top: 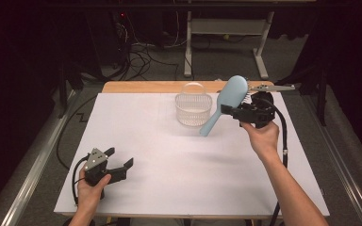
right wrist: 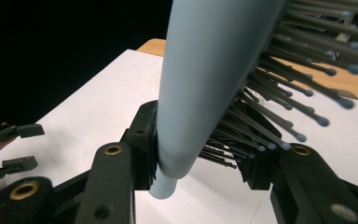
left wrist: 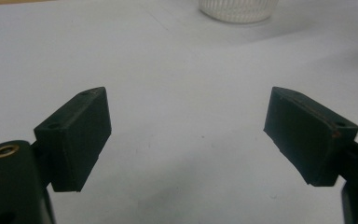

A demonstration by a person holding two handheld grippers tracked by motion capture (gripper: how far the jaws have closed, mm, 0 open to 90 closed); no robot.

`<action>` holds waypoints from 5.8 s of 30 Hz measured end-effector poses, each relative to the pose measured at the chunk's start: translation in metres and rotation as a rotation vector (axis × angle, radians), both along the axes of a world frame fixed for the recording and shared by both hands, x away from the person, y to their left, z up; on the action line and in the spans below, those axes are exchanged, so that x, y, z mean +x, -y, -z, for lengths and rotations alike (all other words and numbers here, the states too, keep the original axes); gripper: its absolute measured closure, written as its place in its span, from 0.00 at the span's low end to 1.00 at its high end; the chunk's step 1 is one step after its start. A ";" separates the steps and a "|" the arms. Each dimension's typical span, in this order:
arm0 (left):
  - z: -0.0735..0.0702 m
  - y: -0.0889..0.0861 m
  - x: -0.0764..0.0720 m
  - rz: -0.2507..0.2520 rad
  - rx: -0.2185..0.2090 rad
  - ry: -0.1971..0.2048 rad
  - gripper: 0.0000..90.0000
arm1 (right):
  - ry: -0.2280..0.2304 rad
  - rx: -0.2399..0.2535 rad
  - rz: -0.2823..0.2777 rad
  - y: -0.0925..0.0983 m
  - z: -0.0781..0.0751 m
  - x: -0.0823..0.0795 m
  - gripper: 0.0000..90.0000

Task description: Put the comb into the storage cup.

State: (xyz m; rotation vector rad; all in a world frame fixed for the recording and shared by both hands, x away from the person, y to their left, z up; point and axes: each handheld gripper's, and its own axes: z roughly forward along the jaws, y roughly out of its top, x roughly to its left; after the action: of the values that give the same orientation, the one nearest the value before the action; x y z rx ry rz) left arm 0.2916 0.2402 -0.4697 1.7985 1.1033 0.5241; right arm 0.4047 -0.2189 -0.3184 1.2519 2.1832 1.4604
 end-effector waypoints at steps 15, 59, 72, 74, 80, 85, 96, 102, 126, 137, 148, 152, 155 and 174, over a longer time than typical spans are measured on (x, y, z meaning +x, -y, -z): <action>0.001 0.000 0.000 0.007 0.001 -0.002 0.17 | 0.017 -0.010 0.017 -0.005 -0.015 0.012 0.63; 0.002 -0.001 0.001 0.010 -0.001 -0.007 0.17 | 0.023 -0.014 0.071 -0.017 -0.030 0.046 0.63; 0.002 -0.001 0.000 0.011 -0.002 -0.008 0.17 | 0.017 -0.017 0.093 -0.022 -0.028 0.057 0.63; 0.002 -0.001 0.000 0.011 -0.002 -0.008 0.17 | 0.019 -0.020 0.094 -0.023 -0.027 0.058 0.63; 0.002 -0.001 0.000 0.012 -0.003 -0.009 0.17 | 0.021 -0.027 0.106 -0.026 -0.027 0.063 0.63; 0.002 -0.001 0.000 0.013 -0.003 -0.008 0.17 | 0.028 -0.040 0.115 -0.030 -0.026 0.065 0.63; 0.002 -0.001 0.000 0.019 -0.004 -0.008 0.17 | 0.026 -0.058 0.139 -0.038 -0.018 0.074 0.63; 0.003 0.000 0.000 0.024 -0.005 -0.007 0.17 | 0.017 -0.052 0.158 -0.040 -0.013 0.079 0.63; 0.003 0.000 0.000 0.029 -0.005 -0.009 0.17 | -0.001 -0.095 0.144 -0.064 0.008 0.090 0.62; 0.003 0.000 0.000 0.027 -0.014 -0.007 0.17 | -0.004 -0.103 0.133 -0.074 0.015 0.092 0.62; 0.003 0.000 0.000 0.030 -0.026 -0.006 0.17 | -0.015 -0.115 0.128 -0.081 0.023 0.094 0.61; 0.003 -0.001 0.000 0.032 -0.028 -0.005 0.17 | -0.017 -0.118 0.126 -0.083 0.025 0.095 0.61; 0.003 -0.001 -0.001 0.032 -0.030 -0.005 0.17 | -0.016 -0.122 0.125 -0.085 0.026 0.095 0.61; 0.003 0.000 -0.001 0.036 -0.028 -0.003 0.17 | -0.026 -0.146 0.130 -0.093 0.037 0.099 0.61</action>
State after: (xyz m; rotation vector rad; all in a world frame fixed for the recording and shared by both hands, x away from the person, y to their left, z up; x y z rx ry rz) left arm 0.2906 0.2405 -0.4723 1.7921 1.0736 0.4827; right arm 0.5037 -0.1262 -0.3559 1.3409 2.1373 1.2184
